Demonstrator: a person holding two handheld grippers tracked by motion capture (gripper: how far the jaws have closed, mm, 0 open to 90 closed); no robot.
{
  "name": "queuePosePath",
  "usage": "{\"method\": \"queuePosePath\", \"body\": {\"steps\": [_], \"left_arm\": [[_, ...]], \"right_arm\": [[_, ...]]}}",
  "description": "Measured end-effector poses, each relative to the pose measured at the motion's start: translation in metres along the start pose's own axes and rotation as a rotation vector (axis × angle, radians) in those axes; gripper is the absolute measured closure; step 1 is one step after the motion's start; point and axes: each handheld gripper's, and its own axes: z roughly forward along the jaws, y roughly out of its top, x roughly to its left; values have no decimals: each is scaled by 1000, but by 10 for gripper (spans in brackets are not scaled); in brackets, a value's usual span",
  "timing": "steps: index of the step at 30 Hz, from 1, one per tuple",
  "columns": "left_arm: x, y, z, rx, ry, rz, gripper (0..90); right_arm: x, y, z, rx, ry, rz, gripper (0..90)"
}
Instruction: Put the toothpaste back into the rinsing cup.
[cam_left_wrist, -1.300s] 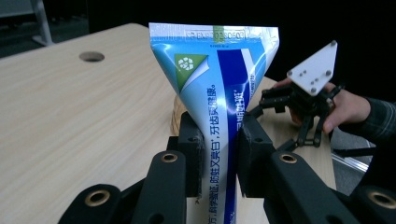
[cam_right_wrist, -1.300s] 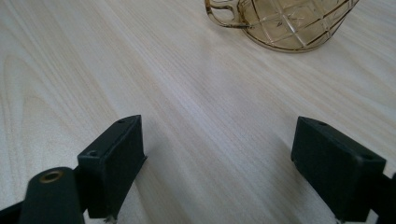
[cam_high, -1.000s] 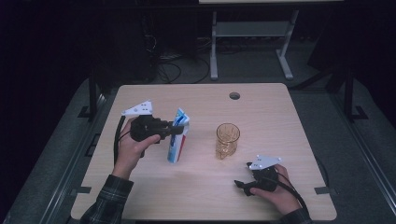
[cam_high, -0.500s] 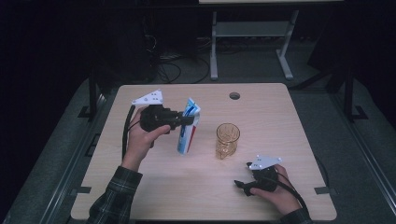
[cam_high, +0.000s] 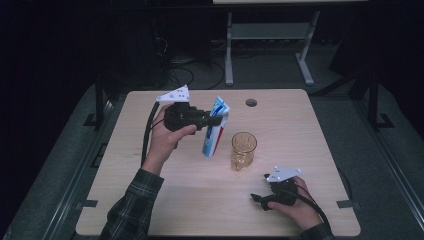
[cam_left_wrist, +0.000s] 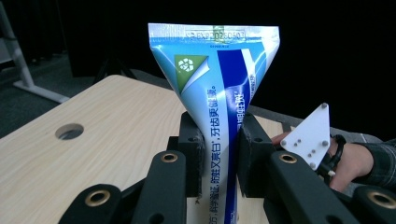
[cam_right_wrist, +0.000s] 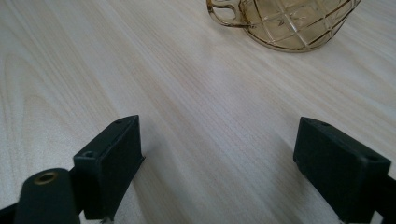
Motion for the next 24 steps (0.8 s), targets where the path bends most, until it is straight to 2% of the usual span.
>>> {"method": "queuePosePath", "body": {"steps": [9, 16, 24], "left_arm": [[-1, 17, 25, 1, -34, 31, 742], [1, 25, 45, 1, -59, 39, 742], [3, 37, 61, -4, -70, 52, 742]], "right_arm": [[0, 0, 0, 1, -2, 0, 142], [0, 0, 0, -1, -3, -6, 142], [-1, 0, 0, -2, -2, -10, 141]]}}
